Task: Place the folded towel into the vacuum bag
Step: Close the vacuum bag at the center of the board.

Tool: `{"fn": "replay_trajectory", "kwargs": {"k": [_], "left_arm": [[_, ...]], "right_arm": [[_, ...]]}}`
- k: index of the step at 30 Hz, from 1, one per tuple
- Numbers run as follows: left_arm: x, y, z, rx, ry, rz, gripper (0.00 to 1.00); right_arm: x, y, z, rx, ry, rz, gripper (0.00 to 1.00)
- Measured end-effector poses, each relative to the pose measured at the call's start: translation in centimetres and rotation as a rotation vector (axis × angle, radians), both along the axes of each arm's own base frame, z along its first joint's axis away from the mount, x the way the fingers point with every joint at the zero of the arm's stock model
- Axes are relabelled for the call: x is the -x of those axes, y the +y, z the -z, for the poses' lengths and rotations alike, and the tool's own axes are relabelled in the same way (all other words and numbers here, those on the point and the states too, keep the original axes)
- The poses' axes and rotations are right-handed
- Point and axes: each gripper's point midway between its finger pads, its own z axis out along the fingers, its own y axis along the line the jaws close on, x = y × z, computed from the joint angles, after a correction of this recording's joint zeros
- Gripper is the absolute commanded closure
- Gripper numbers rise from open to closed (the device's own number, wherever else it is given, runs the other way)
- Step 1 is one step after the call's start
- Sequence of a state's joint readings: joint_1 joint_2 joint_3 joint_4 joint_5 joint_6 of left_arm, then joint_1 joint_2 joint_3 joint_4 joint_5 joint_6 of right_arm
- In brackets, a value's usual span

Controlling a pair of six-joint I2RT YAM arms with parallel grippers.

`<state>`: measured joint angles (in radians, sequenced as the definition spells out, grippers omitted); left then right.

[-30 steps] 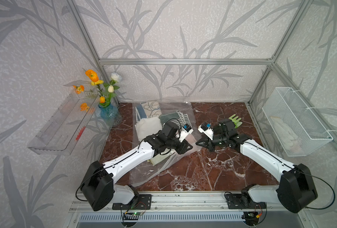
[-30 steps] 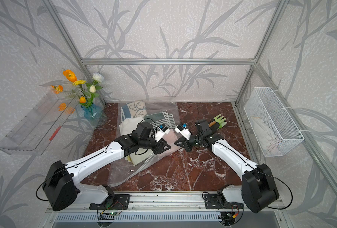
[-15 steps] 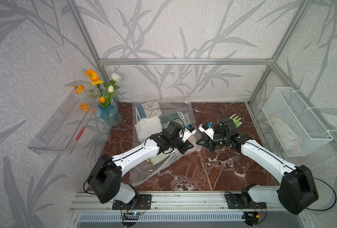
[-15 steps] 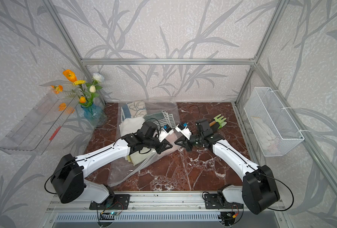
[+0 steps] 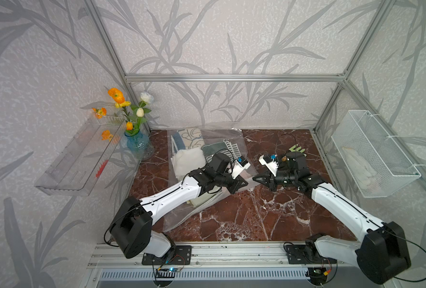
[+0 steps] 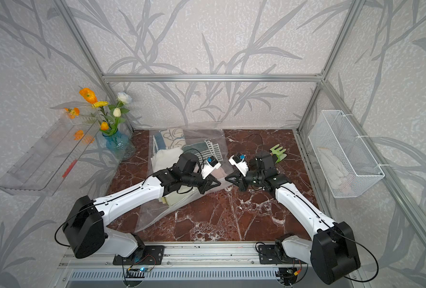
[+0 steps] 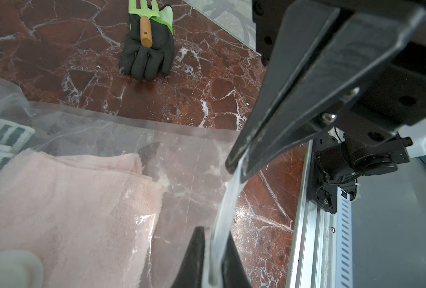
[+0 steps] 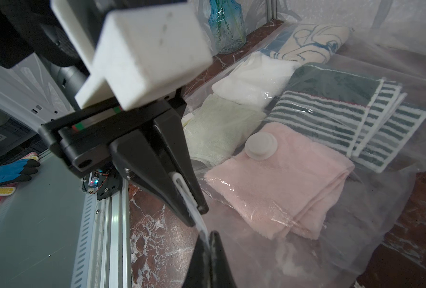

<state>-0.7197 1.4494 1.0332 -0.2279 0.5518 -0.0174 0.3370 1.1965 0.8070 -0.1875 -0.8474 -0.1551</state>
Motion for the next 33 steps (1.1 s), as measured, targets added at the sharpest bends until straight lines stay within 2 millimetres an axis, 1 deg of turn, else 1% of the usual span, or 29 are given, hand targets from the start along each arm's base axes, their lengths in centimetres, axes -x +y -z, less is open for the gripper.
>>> {"fn": "replay_trajectory", "kwargs": {"k": [8, 10, 11, 12, 13, 14, 15, 16, 17, 18, 20, 23, 26, 29, 31, 33], "left_arm": [[0.7, 0.7, 0.0, -0.027, 0.001, 0.012, 0.91], [0.6, 0.6, -0.3, -0.026, 0.000, 0.011, 0.89], [0.6, 0.7, -0.4, -0.029, 0.002, 0.011, 0.86], [0.6, 0.7, -0.5, -0.032, 0.005, 0.011, 0.79], [0.7, 0.9, -0.4, -0.042, 0.016, 0.005, 0.71], [0.6, 1.2, -0.2, -0.051, 0.025, -0.001, 0.59], [0.6, 1.4, -0.1, -0.056, 0.037, -0.008, 0.51], [0.7, 1.5, 0.0, -0.057, 0.054, -0.016, 0.46], [0.7, 1.6, 0.0, -0.053, 0.065, -0.022, 0.42], [0.7, 1.7, -0.1, -0.043, 0.071, -0.033, 0.41], [0.8, 2.1, -0.5, -0.018, 0.067, -0.052, 0.40], [1.6, 2.9, -1.1, 0.020, 0.048, -0.070, 0.40], [1.5, 2.5, -1.8, 0.053, 0.035, -0.063, 0.42], [0.9, 1.5, -1.3, 0.059, 0.058, -0.042, 0.47], [0.3, 0.8, -0.7, 0.052, 0.073, -0.036, 0.53], [-0.3, 0.3, -0.1, 0.039, 0.084, -0.037, 0.61]], "right_arm": [[0.2, -0.3, -0.3, -0.002, -0.008, 0.012, 1.00], [0.3, -0.2, -0.3, -0.004, -0.005, 0.006, 1.00], [0.3, -0.1, -0.3, -0.005, -0.006, 0.003, 1.00], [0.3, 0.0, -0.3, -0.005, -0.009, 0.001, 1.00], [0.1, -0.1, -0.3, 0.001, -0.013, 0.010, 1.00], [-0.1, -0.3, -0.1, 0.008, -0.015, 0.024, 1.00], [-0.4, -0.5, 0.0, 0.015, -0.015, 0.037, 1.00], [-0.5, -0.6, 0.0, 0.019, -0.017, 0.045, 1.00], [-0.6, -0.7, 0.1, 0.023, -0.018, 0.052, 1.00], [-0.7, -0.8, 0.1, 0.025, -0.019, 0.056, 1.00], [-0.8, -0.8, 0.2, 0.028, -0.019, 0.059, 1.00], [-0.7, -0.8, 0.1, 0.027, -0.019, 0.059, 1.00], [-0.7, -0.8, 0.1, 0.023, -0.016, 0.058, 1.00], [-0.7, -0.8, 0.1, 0.022, -0.012, 0.059, 1.00], [-0.7, -0.8, 0.1, 0.022, -0.012, 0.059, 1.00], [-0.7, -0.8, 0.1, 0.022, -0.012, 0.059, 1.00]]}}
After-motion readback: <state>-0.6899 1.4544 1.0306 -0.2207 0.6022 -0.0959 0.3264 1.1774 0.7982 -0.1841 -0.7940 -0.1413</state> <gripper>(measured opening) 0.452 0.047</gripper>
